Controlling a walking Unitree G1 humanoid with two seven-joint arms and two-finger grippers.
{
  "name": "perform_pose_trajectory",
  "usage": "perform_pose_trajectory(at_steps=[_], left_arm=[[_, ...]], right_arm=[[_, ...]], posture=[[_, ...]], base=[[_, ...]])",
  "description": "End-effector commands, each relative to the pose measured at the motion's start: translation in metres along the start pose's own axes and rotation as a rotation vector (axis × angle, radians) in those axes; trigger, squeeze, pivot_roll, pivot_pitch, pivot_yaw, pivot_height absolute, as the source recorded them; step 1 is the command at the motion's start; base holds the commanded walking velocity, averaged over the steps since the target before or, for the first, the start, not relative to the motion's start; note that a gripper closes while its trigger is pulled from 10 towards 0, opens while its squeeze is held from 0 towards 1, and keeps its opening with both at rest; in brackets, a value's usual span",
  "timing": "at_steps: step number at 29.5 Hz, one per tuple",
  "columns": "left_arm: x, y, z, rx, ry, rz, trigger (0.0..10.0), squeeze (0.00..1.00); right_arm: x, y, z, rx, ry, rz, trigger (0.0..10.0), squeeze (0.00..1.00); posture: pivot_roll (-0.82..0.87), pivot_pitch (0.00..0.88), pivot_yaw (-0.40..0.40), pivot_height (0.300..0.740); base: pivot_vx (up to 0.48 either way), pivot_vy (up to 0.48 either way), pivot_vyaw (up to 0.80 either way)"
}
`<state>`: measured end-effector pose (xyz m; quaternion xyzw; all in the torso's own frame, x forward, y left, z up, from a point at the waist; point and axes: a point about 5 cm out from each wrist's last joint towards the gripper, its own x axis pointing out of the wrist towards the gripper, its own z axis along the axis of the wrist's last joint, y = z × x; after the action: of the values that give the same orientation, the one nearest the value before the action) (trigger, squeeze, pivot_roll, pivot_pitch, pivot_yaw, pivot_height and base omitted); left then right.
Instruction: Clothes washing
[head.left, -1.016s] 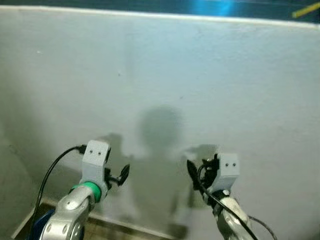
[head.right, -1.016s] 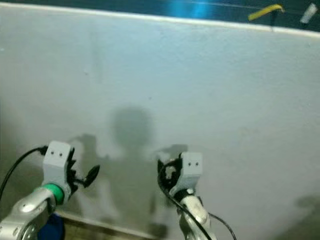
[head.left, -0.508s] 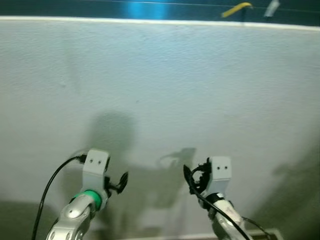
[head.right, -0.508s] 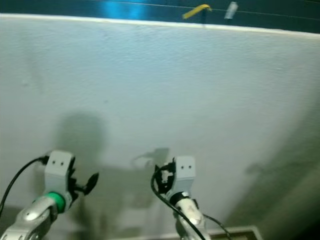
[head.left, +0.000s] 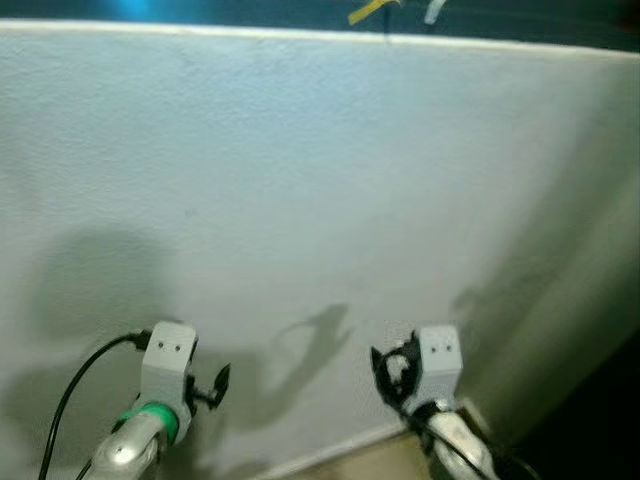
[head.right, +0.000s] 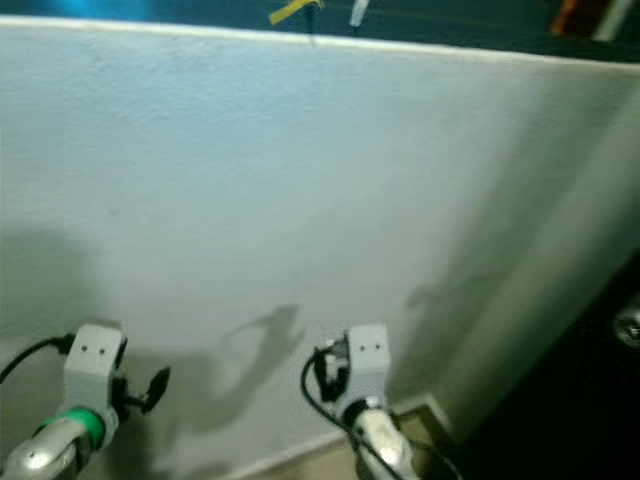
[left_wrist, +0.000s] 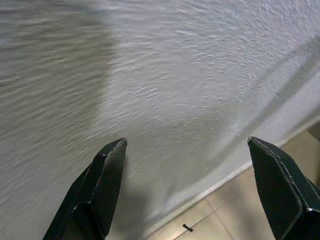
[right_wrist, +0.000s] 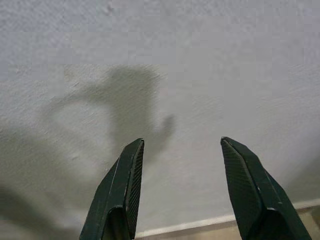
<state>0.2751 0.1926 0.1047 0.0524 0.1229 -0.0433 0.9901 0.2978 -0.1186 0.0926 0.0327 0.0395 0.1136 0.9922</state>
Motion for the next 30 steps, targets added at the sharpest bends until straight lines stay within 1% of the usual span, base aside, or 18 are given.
perform_pose_trajectory(at_steps=[1, 8, 11, 13, 16, 18, 20, 22, 27, 30], left_arm=[[0.000, -0.008, -0.009, 0.019, 0.030, -0.024, 10.0, 0.00], [-0.001, -0.009, -0.016, 0.012, 0.057, -0.038, 10.0, 0.00], [0.000, -0.012, -0.015, -0.010, 0.046, -0.067, 10.0, 0.00], [0.000, -0.014, -0.015, -0.040, 0.046, -0.089, 10.0, 0.00], [0.001, -0.017, -0.017, -0.038, 0.057, -0.118, 10.0, 0.00], [0.001, -0.018, -0.017, -0.031, 0.059, -0.126, 10.0, 0.00], [0.002, -0.020, -0.018, -0.044, 0.057, -0.129, 10.0, 0.00], [0.004, -0.025, -0.018, -0.065, 0.057, -0.130, 10.0, 0.00], [0.005, -0.027, -0.017, -0.070, 0.057, -0.128, 10.0, 0.00], [0.005, -0.029, -0.019, -0.107, 0.076, -0.142, 10.0, 0.00]], right_arm=[[0.000, -0.005, -0.002, -0.012, 0.016, -0.013, 10.0, 0.00], [0.001, -0.006, -0.003, -0.010, 0.021, -0.021, 10.0, 0.00], [0.000, -0.006, -0.003, -0.016, 0.022, -0.017, 10.0, 0.00], [0.001, -0.005, -0.003, -0.025, 0.019, -0.012, 10.0, 0.00], [0.000, -0.007, -0.003, -0.013, 0.020, -0.020, 10.0, 0.00], [-0.001, -0.007, -0.002, -0.012, 0.021, -0.021, 10.0, 0.00], [-0.001, -0.007, -0.005, -0.028, 0.028, -0.015, 10.0, 0.00], [-0.001, -0.011, -0.004, -0.019, 0.030, -0.023, 10.0, 0.00], [0.000, -0.012, -0.004, -0.024, 0.031, -0.018, 10.0, 0.00], [0.001, -0.010, -0.003, -0.020, 0.024, -0.024, 10.0, 0.00]], posture=[[-0.02, 0.017, -0.008, 0.740], [-0.01, 0.013, -0.014, 0.740], [-0.02, 0.017, -0.008, 0.740], [-0.03, 0.014, -0.005, 0.740], [-0.03, 0.015, -0.018, 0.740], [-0.03, 0.012, -0.019, 0.740], [-0.04, 0.006, -0.013, 0.740], [-0.02, 0.018, -0.017, 0.740], [-0.03, 0.014, -0.012, 0.740], [-0.04, 0.011, -0.007, 0.740]], base=[[0.000, 0.000, -0.80], [0.000, 0.000, -0.80], [0.000, 0.000, -0.80], [0.000, 0.000, -0.80], [0.000, 0.000, -0.80], [0.000, 0.000, -0.80], [0.000, 0.000, -0.80], [0.000, 0.000, -0.80], [0.000, 0.000, -0.80], [0.000, 0.000, -0.80]])
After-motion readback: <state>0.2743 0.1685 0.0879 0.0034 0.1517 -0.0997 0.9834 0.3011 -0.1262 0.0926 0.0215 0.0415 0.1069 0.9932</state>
